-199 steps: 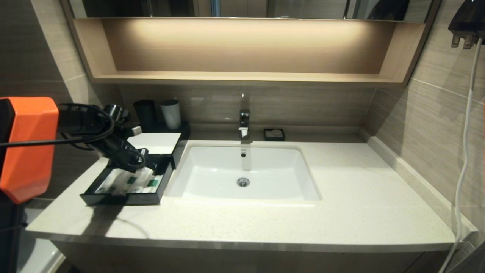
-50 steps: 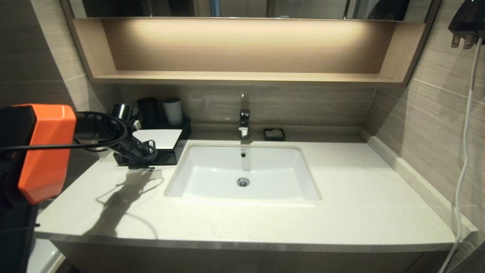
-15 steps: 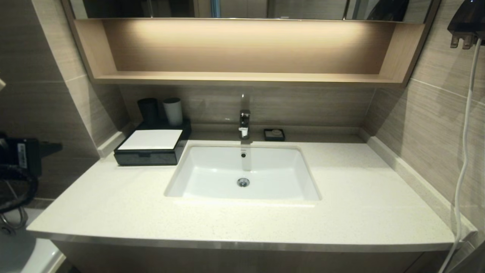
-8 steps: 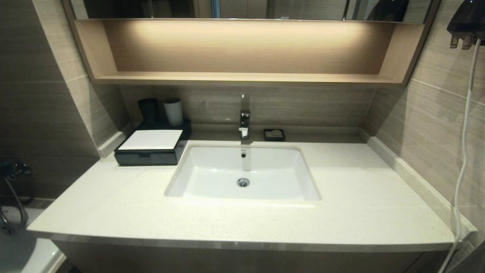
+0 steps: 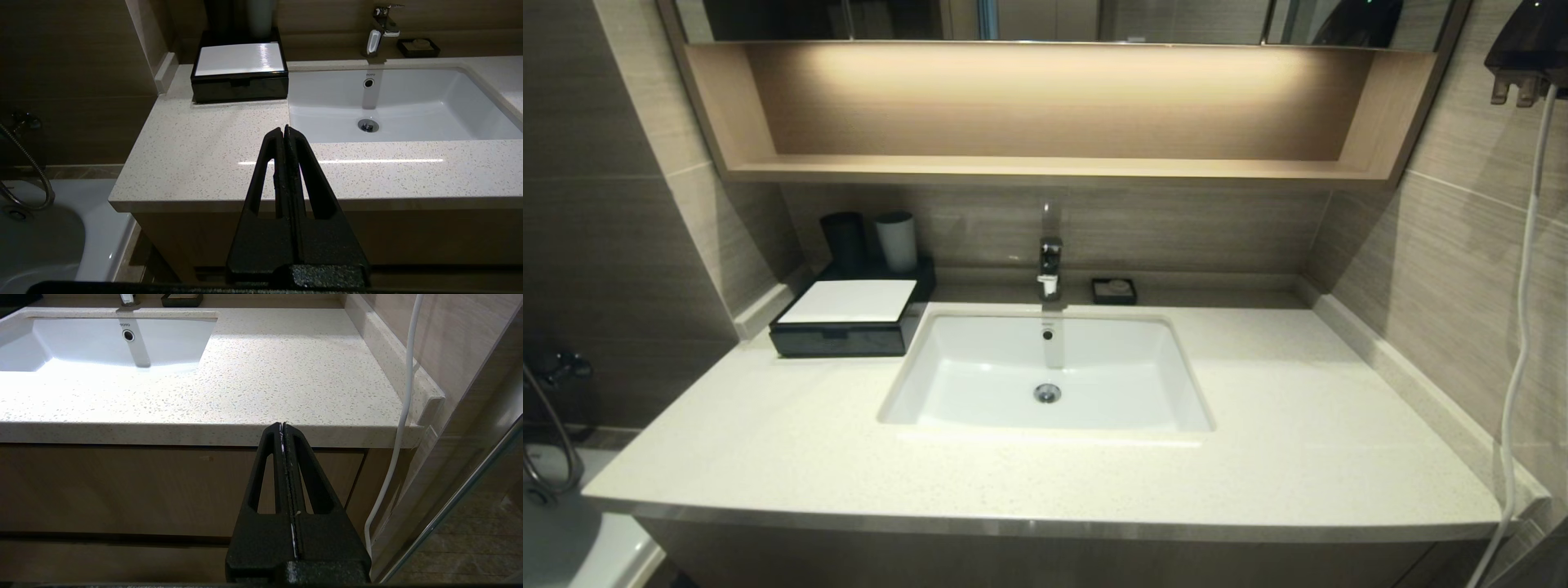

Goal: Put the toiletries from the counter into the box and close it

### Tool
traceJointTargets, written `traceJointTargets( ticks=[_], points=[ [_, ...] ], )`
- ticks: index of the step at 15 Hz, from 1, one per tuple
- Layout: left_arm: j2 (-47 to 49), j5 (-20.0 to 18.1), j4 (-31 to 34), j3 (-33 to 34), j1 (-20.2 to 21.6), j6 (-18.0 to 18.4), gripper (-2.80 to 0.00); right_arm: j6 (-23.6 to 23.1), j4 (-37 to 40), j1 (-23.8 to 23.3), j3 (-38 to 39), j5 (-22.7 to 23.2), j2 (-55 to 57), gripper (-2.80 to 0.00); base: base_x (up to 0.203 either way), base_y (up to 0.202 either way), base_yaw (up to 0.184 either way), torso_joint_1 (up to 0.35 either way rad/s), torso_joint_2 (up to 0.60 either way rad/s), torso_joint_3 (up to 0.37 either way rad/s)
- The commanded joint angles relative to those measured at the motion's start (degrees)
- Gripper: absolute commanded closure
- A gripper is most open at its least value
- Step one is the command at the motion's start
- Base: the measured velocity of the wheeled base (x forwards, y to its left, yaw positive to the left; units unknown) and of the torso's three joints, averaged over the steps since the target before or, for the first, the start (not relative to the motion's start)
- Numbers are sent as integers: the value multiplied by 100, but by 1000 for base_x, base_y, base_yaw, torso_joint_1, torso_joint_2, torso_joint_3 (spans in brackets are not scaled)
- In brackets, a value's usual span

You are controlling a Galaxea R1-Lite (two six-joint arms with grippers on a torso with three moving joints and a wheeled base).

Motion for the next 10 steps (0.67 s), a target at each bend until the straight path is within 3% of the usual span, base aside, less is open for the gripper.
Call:
traceJointTargets(
  ticks=[1, 10],
  points=[
    [-565, -2, 7, 233, -22, 0, 0, 0, 0, 0, 0, 0, 0, 0, 0, 0, 0, 0, 0, 0],
    [-1757, 22, 23, 1043, -202, 22, 0, 0, 0, 0, 0, 0, 0, 0, 0, 0, 0, 0, 0, 0]
  ],
)
